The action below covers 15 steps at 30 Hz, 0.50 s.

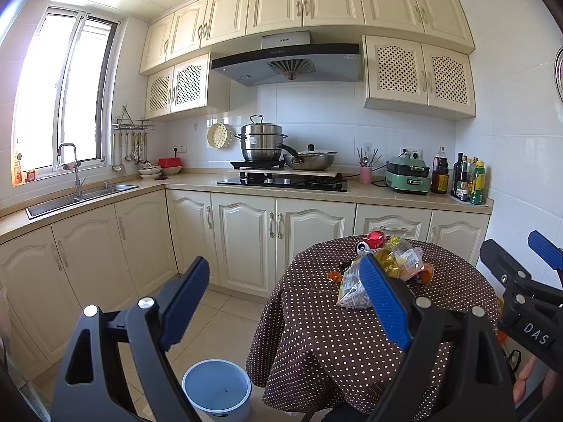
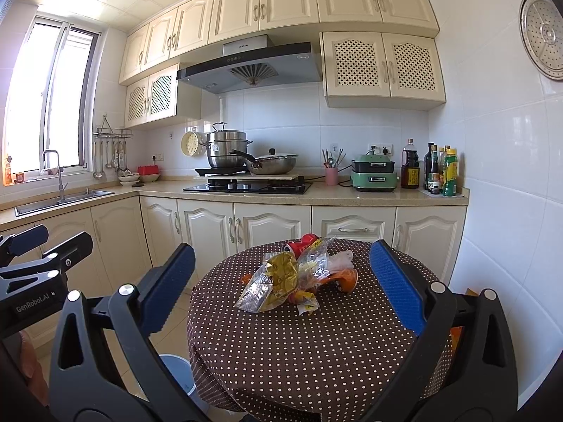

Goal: Collect trash

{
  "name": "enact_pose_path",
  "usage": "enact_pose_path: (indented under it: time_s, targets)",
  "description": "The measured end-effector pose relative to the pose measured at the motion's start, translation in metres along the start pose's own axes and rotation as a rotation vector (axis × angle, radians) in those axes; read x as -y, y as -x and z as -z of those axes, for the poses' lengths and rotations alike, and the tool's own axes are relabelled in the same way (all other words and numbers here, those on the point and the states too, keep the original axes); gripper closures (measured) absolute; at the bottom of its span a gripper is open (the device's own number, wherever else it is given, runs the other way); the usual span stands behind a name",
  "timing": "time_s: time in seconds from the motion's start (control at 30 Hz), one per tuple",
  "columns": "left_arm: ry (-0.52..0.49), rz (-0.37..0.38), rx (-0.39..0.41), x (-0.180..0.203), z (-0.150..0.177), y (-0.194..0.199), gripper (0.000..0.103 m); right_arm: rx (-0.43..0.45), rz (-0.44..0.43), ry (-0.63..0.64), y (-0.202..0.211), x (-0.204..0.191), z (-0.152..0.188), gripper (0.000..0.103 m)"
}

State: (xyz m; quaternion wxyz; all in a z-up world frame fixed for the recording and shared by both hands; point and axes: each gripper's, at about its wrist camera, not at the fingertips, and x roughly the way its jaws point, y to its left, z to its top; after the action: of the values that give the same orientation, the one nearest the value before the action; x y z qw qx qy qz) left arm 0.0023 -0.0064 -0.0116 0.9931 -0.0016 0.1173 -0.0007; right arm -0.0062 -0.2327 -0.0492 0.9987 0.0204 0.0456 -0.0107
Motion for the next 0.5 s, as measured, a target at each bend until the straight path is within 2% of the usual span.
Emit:
enact_pose_path:
  time_s: [0.5]
  targets:
    - [-0.004, -0.004, -0.010, 0.000, 0.017, -0.007, 0.017, 0.002, 0.009, -0.007, -0.004, -0.003, 0.011, 0.006]
